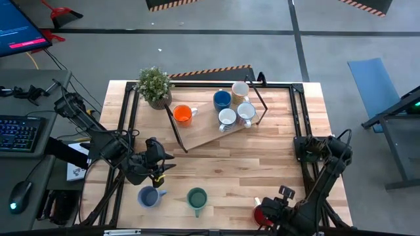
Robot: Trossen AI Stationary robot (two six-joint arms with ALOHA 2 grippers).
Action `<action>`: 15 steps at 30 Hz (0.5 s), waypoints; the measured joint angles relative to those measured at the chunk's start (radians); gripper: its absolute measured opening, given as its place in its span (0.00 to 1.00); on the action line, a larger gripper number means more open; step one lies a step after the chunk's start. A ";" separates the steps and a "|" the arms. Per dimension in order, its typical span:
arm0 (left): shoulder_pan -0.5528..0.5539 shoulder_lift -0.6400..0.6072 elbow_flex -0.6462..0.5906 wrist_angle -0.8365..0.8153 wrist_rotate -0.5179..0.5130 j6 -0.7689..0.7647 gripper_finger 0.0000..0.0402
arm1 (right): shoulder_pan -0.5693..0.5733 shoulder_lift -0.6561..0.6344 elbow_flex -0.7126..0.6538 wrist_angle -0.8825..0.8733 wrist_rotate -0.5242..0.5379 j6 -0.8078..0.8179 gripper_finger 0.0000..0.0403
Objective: Place coffee mugs
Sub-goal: Put the red mug on the shelf
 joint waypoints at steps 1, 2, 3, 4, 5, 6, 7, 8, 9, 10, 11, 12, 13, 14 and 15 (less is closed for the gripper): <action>0.000 0.000 0.000 0.000 0.000 0.000 0.33 | 0.000 0.001 0.000 -0.002 0.005 0.000 0.20; 0.000 0.000 0.000 0.000 0.000 0.000 0.33 | 0.000 0.002 0.000 -0.004 0.011 0.000 0.20; 0.000 0.000 0.000 0.000 0.000 0.000 0.33 | 0.000 0.005 0.000 -0.004 0.018 0.000 0.20; 0.000 0.000 0.000 0.000 0.000 0.000 0.33 | 0.000 0.010 0.000 -0.004 0.030 0.001 0.20; 0.000 0.000 0.000 0.000 0.000 0.000 0.33 | 0.000 0.016 0.000 -0.004 0.036 0.003 0.20; 0.000 0.000 0.000 0.000 0.000 0.000 0.33 | 0.000 0.023 0.000 -0.005 0.037 0.005 0.20; 0.000 0.000 0.000 0.000 0.000 0.000 0.33 | 0.000 0.030 0.000 -0.005 0.034 0.005 0.20; 0.000 0.000 0.000 0.000 0.000 0.000 0.33 | 0.000 0.035 0.000 -0.006 0.031 0.008 0.20; 0.000 0.000 0.000 0.000 0.000 0.000 0.33 | 0.000 0.038 0.000 -0.005 0.032 0.015 0.20; 0.000 0.000 0.000 0.000 0.000 0.000 0.33 | 0.000 0.038 0.000 -0.004 0.040 0.023 0.20; 0.000 0.000 0.000 0.000 0.000 0.000 0.33 | 0.000 0.034 0.000 -0.002 0.061 0.037 0.20; 0.000 0.000 0.000 0.000 0.000 0.001 0.33 | 0.000 0.028 0.000 -0.001 0.091 0.042 0.20; 0.000 0.000 0.000 0.000 0.000 0.001 0.33 | 0.000 0.020 0.000 0.000 0.121 0.043 0.20; 0.000 0.000 0.000 0.000 0.000 0.001 0.33 | 0.000 0.009 0.000 -0.001 0.155 0.042 0.20; 0.000 0.000 0.000 0.000 0.000 0.001 0.33 | 0.000 -0.003 0.000 -0.002 0.183 0.039 0.20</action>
